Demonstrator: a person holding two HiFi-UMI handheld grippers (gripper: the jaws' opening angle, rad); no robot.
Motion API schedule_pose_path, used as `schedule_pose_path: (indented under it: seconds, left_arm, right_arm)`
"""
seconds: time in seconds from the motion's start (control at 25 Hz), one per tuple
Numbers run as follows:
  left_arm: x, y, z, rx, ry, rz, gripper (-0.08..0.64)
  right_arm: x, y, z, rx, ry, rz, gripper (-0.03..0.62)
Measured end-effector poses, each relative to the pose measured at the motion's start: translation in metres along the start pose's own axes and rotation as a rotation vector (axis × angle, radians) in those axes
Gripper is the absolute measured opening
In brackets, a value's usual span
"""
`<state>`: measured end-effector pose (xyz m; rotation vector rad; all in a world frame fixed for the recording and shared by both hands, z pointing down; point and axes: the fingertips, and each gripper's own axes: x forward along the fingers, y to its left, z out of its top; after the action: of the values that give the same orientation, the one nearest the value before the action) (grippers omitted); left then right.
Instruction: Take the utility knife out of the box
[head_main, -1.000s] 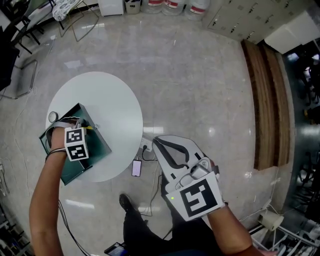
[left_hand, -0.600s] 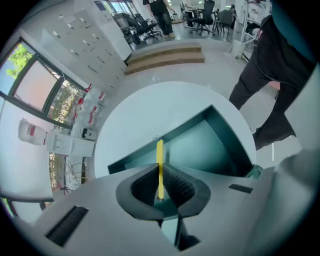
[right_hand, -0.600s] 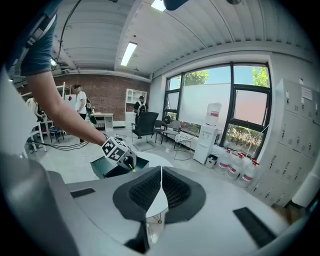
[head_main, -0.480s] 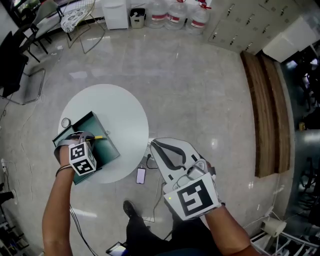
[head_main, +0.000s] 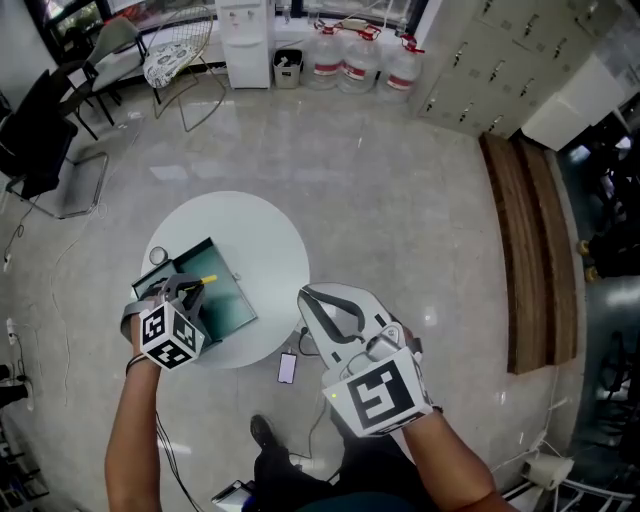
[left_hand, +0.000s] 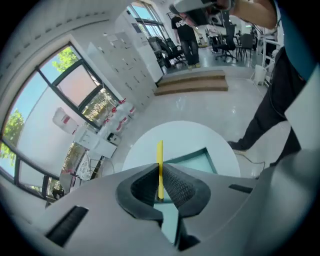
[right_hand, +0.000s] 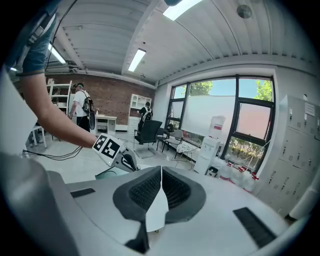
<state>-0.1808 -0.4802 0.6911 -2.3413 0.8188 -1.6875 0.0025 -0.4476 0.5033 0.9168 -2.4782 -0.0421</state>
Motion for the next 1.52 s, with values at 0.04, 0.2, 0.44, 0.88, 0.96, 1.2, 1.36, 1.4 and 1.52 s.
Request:
schedule_pose_path:
  seconds: [0.04,0.2,0.44,0.88,0.96,1.2,1.36,1.4,1.52]
  left_arm:
    - [-0.016,0.005,0.005,-0.032,-0.033,0.024,0.035]
    - [-0.085,0.024,0.030,-0.128,-0.163,0.118,0.035]
    - [-0.210,0.040,0.044,-0.254,-0.341,0.252,0.035]
    - [-0.403,0.034,0.044,-0.401,-0.565,0.405,0.035]
    - [-0.429,0.029,0.044,-0.413,-0.587,0.429,0.035]
    - [-0.496,0.007,0.062,-0.460,-0.697,0.465,0.035]
    - [-0.518,-0.008,0.072,-0.446,-0.706,0.469,0.035]
    - [-0.523,-0.011,0.073,-0.441,-0.703,0.471,0.035]
    - [-0.538,-0.011,0.077,-0.439,-0.719,0.475,0.037]
  right_arm:
    - [-0.003,0.004,0.010,-0.005,-0.008,-0.005,0.038]
    - [-0.020,0.019,0.050,-0.029,-0.043,-0.020,0.038]
    - [-0.046,0.060,0.119,-0.069,-0.077,-0.020,0.038]
    - [-0.090,0.124,0.215,-0.114,-0.170,-0.033,0.038]
    - [-0.097,0.135,0.226,-0.139,-0.178,-0.027,0.038]
    - [-0.129,0.158,0.250,-0.232,-0.178,-0.026,0.037]
    - [-0.152,0.165,0.261,-0.248,-0.188,-0.032,0.037]
    - [-0.155,0.167,0.263,-0.251,-0.189,-0.033,0.037]
    - [-0.161,0.171,0.273,-0.256,-0.194,-0.036,0.037]
